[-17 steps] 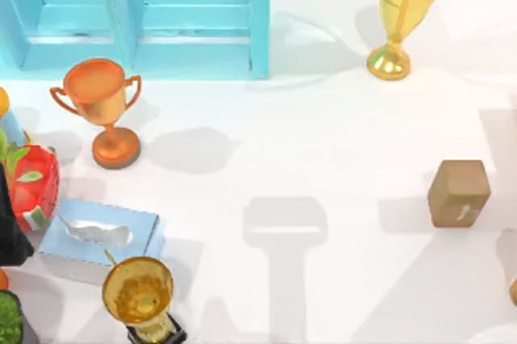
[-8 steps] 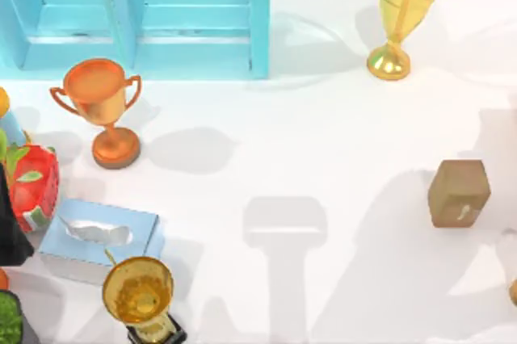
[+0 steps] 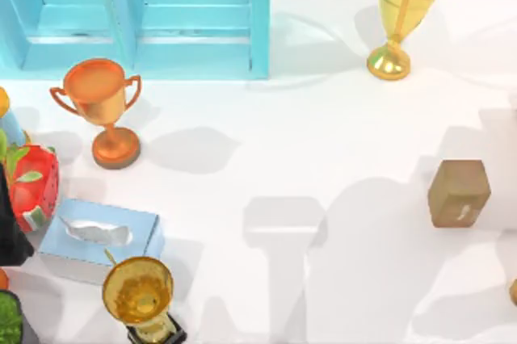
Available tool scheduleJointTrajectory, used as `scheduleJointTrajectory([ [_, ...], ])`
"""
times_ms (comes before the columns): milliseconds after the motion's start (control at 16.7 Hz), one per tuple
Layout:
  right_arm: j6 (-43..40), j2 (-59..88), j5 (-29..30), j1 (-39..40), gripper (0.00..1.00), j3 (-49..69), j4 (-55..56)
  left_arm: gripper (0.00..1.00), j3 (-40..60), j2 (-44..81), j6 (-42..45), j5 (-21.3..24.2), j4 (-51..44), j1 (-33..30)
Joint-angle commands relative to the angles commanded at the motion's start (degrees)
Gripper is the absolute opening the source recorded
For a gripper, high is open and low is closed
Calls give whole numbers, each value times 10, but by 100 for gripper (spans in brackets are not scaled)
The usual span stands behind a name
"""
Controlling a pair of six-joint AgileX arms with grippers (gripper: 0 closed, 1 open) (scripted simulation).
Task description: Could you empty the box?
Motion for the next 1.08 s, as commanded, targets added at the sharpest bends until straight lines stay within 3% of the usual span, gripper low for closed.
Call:
scheduleJointTrajectory([
  [240,21,-3,-1,22,0,-14,10,100,0,0,0,0,0,0],
  [420,94,-22,-1,97,0,-55,41,100,0,0,0,0,0,0],
  [900,485,-118,-5,502,0,-267,181,100,0,0,0,0,0,0],
  [1080,604,-153,-4,621,0,-356,230,100,0,0,0,0,0,0],
])
